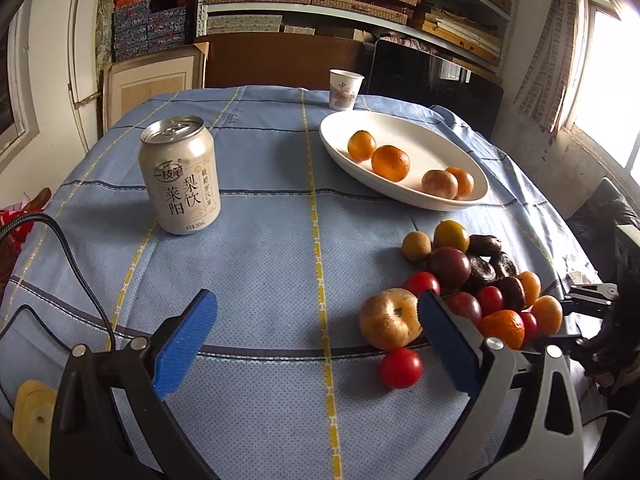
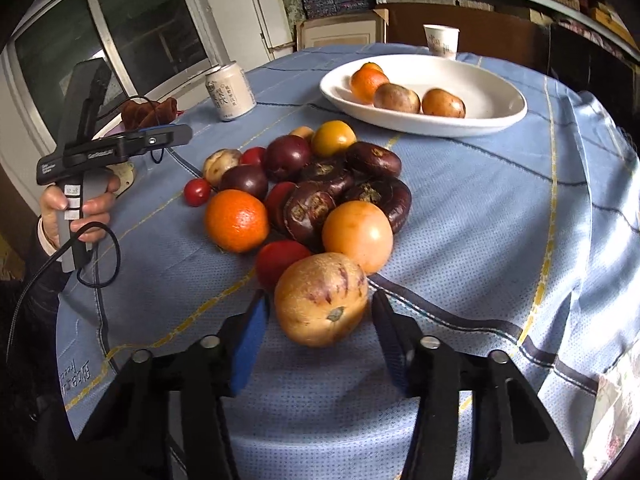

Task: Organize fruits
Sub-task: 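Grasp the striped brown pear-like fruit with the right gripper while the left gripper approaches a red tomato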

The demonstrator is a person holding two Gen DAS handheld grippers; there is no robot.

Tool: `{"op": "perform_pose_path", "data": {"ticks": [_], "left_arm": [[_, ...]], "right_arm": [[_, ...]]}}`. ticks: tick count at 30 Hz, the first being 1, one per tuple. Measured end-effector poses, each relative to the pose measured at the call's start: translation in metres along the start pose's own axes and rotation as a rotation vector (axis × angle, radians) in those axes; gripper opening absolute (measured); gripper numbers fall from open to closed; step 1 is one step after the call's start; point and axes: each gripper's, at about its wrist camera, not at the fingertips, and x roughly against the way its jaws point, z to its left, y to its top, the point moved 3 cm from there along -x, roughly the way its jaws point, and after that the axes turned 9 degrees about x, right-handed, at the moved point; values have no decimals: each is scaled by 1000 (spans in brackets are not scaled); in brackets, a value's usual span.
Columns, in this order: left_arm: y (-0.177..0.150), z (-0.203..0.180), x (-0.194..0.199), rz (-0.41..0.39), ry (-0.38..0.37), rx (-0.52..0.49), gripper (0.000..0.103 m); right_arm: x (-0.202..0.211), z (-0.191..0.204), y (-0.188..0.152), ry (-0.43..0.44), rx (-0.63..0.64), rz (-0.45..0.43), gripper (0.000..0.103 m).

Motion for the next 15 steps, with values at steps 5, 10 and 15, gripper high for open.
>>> {"op": "perform_pose_path", "data": {"ticks": [5,10,15], "left_arm": [[-4,-2,3,10,-41,-8,98],[-14,-13,10,15,-100,-64,98],[-29,-29,9,58,-145,-139,98]], "right_arm": [[1,1,-1,15,7,-3,43],[18,-8,2,75,-44,-76,42],[27,-30,2,92,-160,-127,42]]}}
